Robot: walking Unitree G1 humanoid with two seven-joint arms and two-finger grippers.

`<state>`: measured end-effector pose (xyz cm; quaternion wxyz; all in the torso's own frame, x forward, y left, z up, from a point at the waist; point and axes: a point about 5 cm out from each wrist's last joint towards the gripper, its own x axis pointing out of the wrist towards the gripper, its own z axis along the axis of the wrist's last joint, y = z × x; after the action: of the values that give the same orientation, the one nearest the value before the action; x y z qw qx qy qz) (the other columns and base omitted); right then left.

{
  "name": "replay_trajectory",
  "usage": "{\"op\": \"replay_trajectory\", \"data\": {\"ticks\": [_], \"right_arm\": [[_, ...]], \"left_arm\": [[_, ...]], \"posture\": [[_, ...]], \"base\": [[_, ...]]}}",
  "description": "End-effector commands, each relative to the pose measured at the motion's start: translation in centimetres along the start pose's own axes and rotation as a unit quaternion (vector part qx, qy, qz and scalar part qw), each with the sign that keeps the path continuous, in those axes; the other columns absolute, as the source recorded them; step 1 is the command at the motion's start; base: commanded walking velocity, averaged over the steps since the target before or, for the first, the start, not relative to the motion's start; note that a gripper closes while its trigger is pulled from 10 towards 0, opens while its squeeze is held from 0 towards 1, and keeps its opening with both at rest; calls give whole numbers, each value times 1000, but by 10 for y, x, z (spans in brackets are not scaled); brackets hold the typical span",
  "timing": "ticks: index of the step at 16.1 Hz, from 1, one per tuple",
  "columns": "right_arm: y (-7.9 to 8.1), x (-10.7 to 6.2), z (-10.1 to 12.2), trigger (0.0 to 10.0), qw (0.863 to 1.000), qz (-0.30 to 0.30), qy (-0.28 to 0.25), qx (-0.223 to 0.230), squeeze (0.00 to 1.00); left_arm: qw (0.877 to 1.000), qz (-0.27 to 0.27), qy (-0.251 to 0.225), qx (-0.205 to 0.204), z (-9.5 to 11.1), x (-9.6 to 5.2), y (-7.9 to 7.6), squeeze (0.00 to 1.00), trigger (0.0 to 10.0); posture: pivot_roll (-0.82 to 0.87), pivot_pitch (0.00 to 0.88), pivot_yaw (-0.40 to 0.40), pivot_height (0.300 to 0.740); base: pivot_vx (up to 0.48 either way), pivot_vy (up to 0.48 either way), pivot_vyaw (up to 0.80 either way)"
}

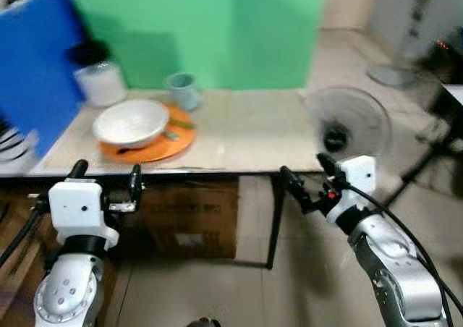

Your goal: Setting the table

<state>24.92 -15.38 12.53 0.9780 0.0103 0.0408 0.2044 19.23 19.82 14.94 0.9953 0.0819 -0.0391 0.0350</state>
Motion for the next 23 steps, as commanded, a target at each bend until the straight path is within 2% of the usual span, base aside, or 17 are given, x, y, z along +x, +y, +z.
{"op": "replay_trajectory", "data": {"ticks": [1,12,14,17,19,23], "right_arm": [[-1,1,-2,10000,1000,-6,3,21,0],[3,9,1,10000,999,12,-2,44,0],[8,12,2,10000,999,33,2,16,0],[12,16,5,10000,999,42,-3,23,0],[14,21,7,10000,998,41,-11,38,0],[20,29,9,10000,998,52,-15,33,0]], "left_arm": [[1000,-5,-12,0,5,-1,1,0,10000],[1000,-4,-14,3,7,-4,6,0,10000],[1000,-6,-14,4,7,-4,5,0,10000],[1000,-12,-14,6,7,-4,4,0,10000],[1000,-18,-11,9,6,-3,4,0,10000],[1000,-27,-12,9,7,-3,1,0,10000]], "posture": [[-79,0,56,740],[-58,0,44,740],[-57,0,42,740],[-55,0,42,740],[-59,0,46,740],[-58,0,46,740]], "base": [[319,0,0],[321,0,0],[322,0,0],[321,0,800],[319,0,0],[322,0,0]]}}
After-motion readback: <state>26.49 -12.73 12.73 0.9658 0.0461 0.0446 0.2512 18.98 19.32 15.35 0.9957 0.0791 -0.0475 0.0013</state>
